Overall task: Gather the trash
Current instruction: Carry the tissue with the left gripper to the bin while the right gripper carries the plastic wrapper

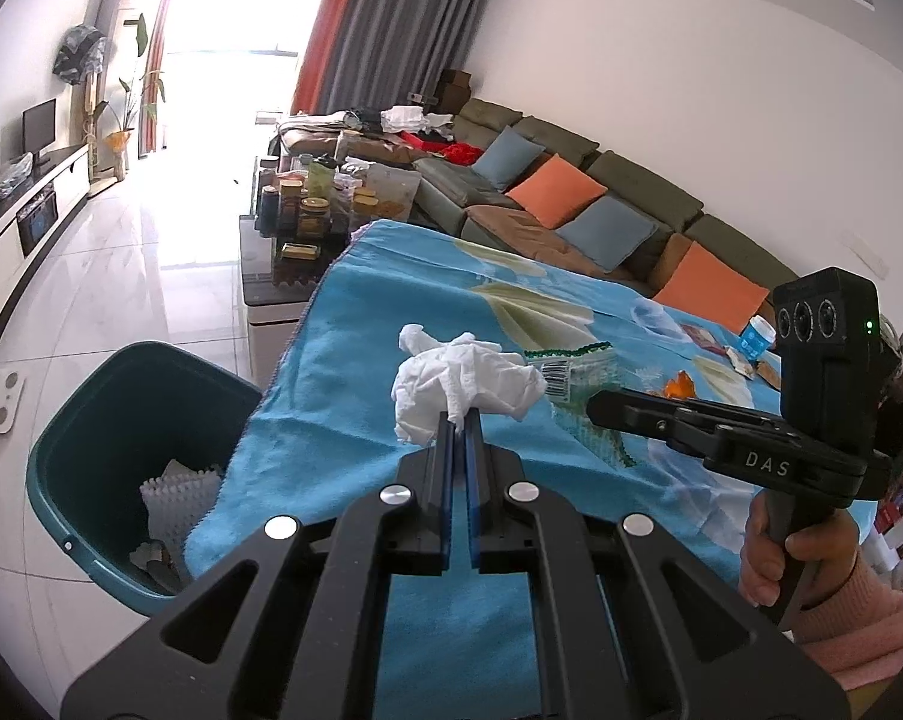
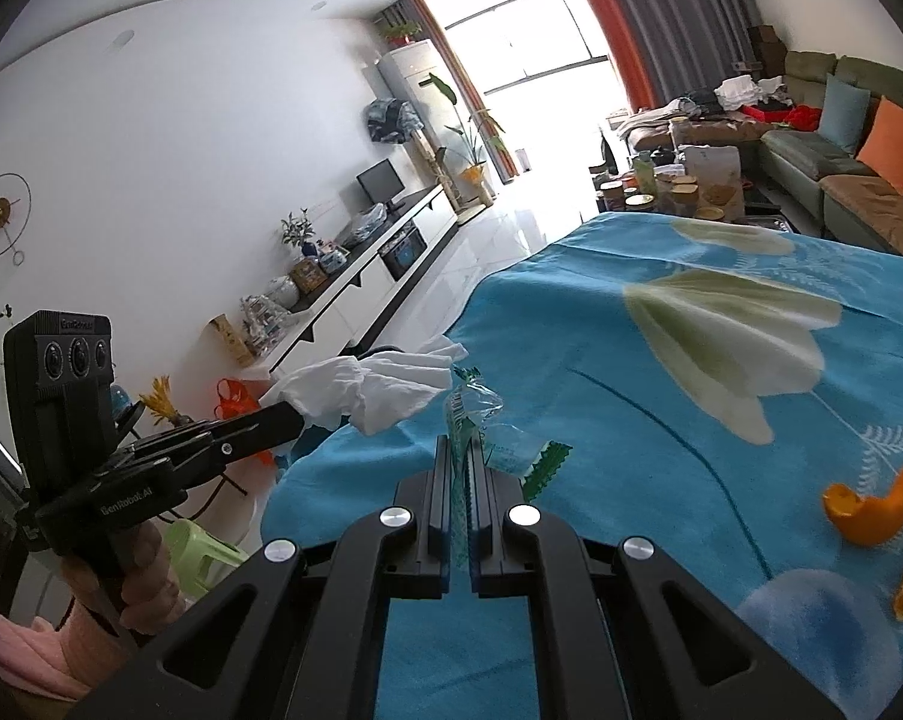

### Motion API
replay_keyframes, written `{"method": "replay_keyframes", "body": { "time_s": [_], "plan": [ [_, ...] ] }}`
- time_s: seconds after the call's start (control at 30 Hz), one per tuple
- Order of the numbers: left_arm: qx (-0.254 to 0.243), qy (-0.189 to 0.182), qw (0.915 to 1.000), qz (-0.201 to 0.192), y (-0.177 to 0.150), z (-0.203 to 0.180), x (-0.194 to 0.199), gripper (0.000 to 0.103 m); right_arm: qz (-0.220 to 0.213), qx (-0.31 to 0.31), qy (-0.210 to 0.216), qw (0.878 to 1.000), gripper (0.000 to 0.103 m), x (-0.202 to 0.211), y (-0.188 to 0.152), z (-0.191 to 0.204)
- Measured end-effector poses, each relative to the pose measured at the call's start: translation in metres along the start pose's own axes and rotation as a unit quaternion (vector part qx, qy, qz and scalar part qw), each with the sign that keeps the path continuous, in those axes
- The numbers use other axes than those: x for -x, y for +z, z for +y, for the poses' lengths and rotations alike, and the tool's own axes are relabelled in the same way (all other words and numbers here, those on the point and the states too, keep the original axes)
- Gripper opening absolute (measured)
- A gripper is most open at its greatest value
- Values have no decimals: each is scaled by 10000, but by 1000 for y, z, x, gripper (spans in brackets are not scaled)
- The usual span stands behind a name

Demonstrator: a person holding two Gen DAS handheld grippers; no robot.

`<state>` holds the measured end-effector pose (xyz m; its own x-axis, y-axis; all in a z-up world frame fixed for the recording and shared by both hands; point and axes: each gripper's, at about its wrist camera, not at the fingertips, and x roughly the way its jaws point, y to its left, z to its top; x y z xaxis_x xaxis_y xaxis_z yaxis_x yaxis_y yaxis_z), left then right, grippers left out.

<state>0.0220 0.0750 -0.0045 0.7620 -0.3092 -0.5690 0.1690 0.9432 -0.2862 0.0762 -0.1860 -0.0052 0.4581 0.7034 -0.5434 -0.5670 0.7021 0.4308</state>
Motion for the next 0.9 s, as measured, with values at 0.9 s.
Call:
{"method": "replay_keyframes", "body": {
  "time_s": [0.9],
  "plan": [
    [252, 560, 9980, -173, -11, 34, 24, 4, 325, 312, 446, 9980, 3, -47, 13, 33]
  ]
}}
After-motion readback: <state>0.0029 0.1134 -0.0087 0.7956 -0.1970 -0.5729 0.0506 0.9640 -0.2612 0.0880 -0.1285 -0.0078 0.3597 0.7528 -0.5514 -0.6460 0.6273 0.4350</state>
